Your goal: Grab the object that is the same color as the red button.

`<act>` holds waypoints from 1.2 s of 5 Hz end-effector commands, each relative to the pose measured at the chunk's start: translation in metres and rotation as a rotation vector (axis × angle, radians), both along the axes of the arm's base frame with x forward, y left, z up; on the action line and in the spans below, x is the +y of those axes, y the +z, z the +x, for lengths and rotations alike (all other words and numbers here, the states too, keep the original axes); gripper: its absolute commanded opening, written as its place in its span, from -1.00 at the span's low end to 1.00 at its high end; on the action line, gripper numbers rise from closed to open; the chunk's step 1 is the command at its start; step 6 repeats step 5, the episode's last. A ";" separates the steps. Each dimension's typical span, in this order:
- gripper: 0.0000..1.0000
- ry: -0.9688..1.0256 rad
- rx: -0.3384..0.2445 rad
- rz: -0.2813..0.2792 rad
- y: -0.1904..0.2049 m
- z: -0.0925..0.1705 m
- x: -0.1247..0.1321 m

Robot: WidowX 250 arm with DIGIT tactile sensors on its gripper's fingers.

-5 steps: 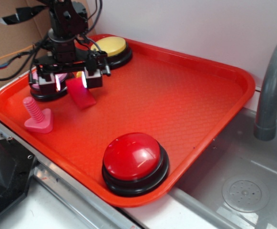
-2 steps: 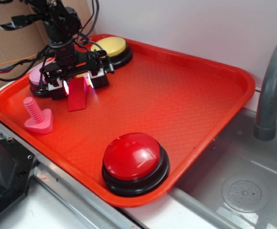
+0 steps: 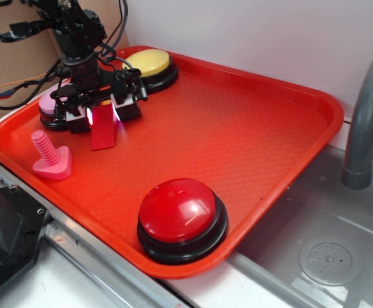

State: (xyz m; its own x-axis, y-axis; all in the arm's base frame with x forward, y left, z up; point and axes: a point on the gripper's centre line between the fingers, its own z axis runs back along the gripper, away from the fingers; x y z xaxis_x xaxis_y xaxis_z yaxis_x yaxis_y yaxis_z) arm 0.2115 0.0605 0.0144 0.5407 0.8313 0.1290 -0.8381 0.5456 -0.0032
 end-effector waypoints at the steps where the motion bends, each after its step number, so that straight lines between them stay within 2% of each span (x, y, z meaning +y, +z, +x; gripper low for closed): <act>1: -1.00 -0.351 -0.006 0.036 0.071 0.000 -0.026; 2: -1.00 -0.588 0.029 -0.048 0.103 -0.008 -0.052; 3: -1.00 -0.765 0.070 -0.113 0.112 -0.018 -0.068; 4: -1.00 -0.841 0.082 -0.119 0.109 -0.029 -0.081; 5: -1.00 -0.813 0.124 -0.151 0.105 -0.032 -0.076; 6: -1.00 -0.813 0.124 -0.151 0.105 -0.032 -0.076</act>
